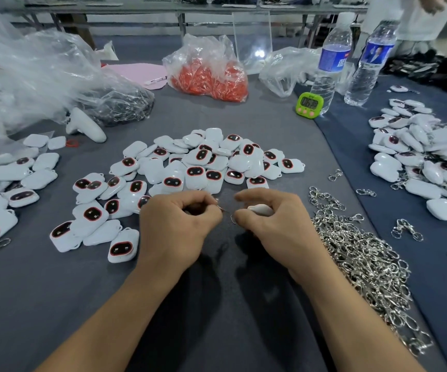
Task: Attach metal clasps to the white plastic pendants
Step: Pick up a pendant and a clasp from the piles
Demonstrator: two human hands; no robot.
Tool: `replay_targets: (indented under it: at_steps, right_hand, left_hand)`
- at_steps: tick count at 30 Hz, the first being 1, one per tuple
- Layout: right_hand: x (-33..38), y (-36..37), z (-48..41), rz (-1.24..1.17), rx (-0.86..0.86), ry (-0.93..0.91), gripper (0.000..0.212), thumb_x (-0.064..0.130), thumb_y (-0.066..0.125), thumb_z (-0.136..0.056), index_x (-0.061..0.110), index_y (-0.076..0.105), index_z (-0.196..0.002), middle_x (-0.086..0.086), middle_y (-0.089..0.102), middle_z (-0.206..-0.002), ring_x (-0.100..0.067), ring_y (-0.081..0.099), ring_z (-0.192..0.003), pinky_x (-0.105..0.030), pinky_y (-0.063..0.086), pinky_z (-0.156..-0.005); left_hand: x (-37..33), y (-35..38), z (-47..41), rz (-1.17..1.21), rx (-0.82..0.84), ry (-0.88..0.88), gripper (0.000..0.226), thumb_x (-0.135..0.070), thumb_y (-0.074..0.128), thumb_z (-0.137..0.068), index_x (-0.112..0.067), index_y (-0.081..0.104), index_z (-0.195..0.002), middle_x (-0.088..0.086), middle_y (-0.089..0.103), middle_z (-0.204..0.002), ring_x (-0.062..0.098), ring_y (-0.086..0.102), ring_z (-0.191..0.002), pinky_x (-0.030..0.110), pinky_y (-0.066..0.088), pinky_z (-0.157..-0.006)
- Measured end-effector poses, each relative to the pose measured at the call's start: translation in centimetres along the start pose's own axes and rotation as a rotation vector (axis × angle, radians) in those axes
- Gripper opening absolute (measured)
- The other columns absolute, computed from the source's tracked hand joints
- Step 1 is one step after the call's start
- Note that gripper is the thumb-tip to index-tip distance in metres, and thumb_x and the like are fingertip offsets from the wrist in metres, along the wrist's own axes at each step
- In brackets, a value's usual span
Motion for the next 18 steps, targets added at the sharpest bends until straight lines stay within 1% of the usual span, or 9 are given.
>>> replay_targets:
  at_steps: [2, 4, 7, 9, 11, 13, 15, 16, 18]
  right_hand:
    - [-0.1, 0.1, 0.0, 0.001, -0.001, 0.008, 0.032, 0.016, 0.075, -0.078, 0.033, 0.065, -0.102, 0.012, 0.075, -0.085, -0.008, 0.071, -0.073, -0.03, 0.057, -0.072]
    - [0.0, 0.3, 0.0, 0.034, 0.02, -0.018, 0.033, 0.014, 0.072, -0.075, 0.032, 0.056, -0.098, 0.013, 0.074, -0.088, -0.01, 0.07, -0.075, -0.034, 0.056, -0.074]
    - [0.2, 0.2, 0.1, 0.171, 0.034, -0.107, 0.026, 0.004, 0.07, -0.072, 0.025, 0.061, -0.086, 0.016, 0.068, -0.072, 0.0, 0.063, -0.06, -0.015, 0.044, -0.059]
    - [0.1, 0.3, 0.2, 0.229, 0.047, -0.123, 0.026, -0.002, 0.066, -0.073, 0.023, 0.065, -0.081, 0.016, 0.065, -0.063, 0.005, 0.06, -0.056, -0.008, 0.039, -0.053]
    - [0.1, 0.2, 0.2, 0.214, 0.028, -0.109, 0.027, -0.002, 0.061, -0.076, 0.024, 0.063, -0.082, 0.014, 0.068, -0.072, 0.006, 0.061, -0.061, -0.009, 0.039, -0.057]
    - [0.0, 0.1, 0.1, 0.158, -0.004, -0.077, 0.024, 0.003, 0.059, -0.08, 0.026, 0.058, -0.086, 0.011, 0.072, -0.087, 0.002, 0.065, -0.071, -0.017, 0.045, -0.064]
    - [-0.1, 0.0, 0.0, 0.146, -0.032, -0.046, 0.024, 0.009, 0.06, -0.086, 0.031, 0.053, -0.092, 0.009, 0.074, -0.092, -0.008, 0.068, -0.075, -0.029, 0.053, -0.069]
    - [-0.2, 0.0, -0.1, 0.146, -0.036, -0.035, 0.025, 0.011, 0.06, -0.089, 0.034, 0.052, -0.095, 0.007, 0.075, -0.091, -0.013, 0.07, -0.074, -0.034, 0.056, -0.069]
    - [-0.2, 0.0, -0.1, 0.118, -0.021, -0.027, 0.026, 0.012, 0.06, -0.092, 0.037, 0.052, -0.096, 0.006, 0.075, -0.083, -0.016, 0.07, -0.06, -0.035, 0.057, -0.061]
  left_hand:
    - [-0.3, -0.8, -0.2, -0.248, -0.084, 0.111, 0.005, -0.025, 0.075, -0.075, -0.029, 0.076, -0.072, -0.016, 0.066, -0.061, 0.004, 0.06, -0.062, 0.02, 0.047, -0.059]
    - [-0.5, -0.4, -0.2, -0.457, 0.004, 0.212, 0.004, -0.025, 0.076, -0.077, -0.028, 0.075, -0.075, -0.012, 0.066, -0.067, 0.009, 0.058, -0.069, 0.027, 0.043, -0.063]
    - [-0.3, 1.6, 0.1, -0.615, 0.235, 0.28, 0.007, -0.034, 0.073, -0.08, -0.028, 0.075, -0.082, -0.007, 0.066, -0.077, 0.016, 0.055, -0.08, 0.028, 0.029, -0.067]
    - [-0.2, 2.4, 0.0, -0.579, 0.306, 0.284, 0.008, -0.035, 0.073, -0.08, -0.029, 0.075, -0.085, -0.008, 0.063, -0.079, 0.013, 0.052, -0.082, 0.027, 0.027, -0.068]
    - [0.2, 2.5, -0.2, -0.487, 0.344, 0.233, 0.008, -0.035, 0.074, -0.08, -0.03, 0.076, -0.086, -0.011, 0.061, -0.077, 0.01, 0.053, -0.08, 0.026, 0.03, -0.068]
    - [0.8, 2.3, -0.4, -0.378, 0.388, 0.15, 0.007, -0.035, 0.076, -0.079, -0.035, 0.076, -0.085, -0.017, 0.061, -0.071, 0.003, 0.055, -0.076, 0.017, 0.034, -0.065]
    - [1.2, 2.3, -0.5, -0.295, 0.43, 0.09, 0.007, -0.035, 0.075, -0.078, -0.041, 0.074, -0.079, -0.018, 0.064, -0.065, -0.002, 0.058, -0.071, 0.01, 0.034, -0.058]
    - [1.3, 2.4, -0.5, -0.278, 0.448, 0.082, 0.009, -0.034, 0.075, -0.078, -0.043, 0.073, -0.075, -0.019, 0.064, -0.064, -0.002, 0.059, -0.068, 0.01, 0.034, -0.056]
    - [1.3, 2.4, -0.5, -0.271, 0.463, 0.082, 0.013, -0.034, 0.074, -0.077, -0.044, 0.069, -0.07, -0.019, 0.064, -0.062, 0.0, 0.058, -0.063, 0.014, 0.035, -0.054]
Point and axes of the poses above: each hand's wrist, its own z-axis away from the middle knuckle, its own y-axis out of the palm, x = y × z, the point moved 5 cm from there along -z, towards the middle knuckle
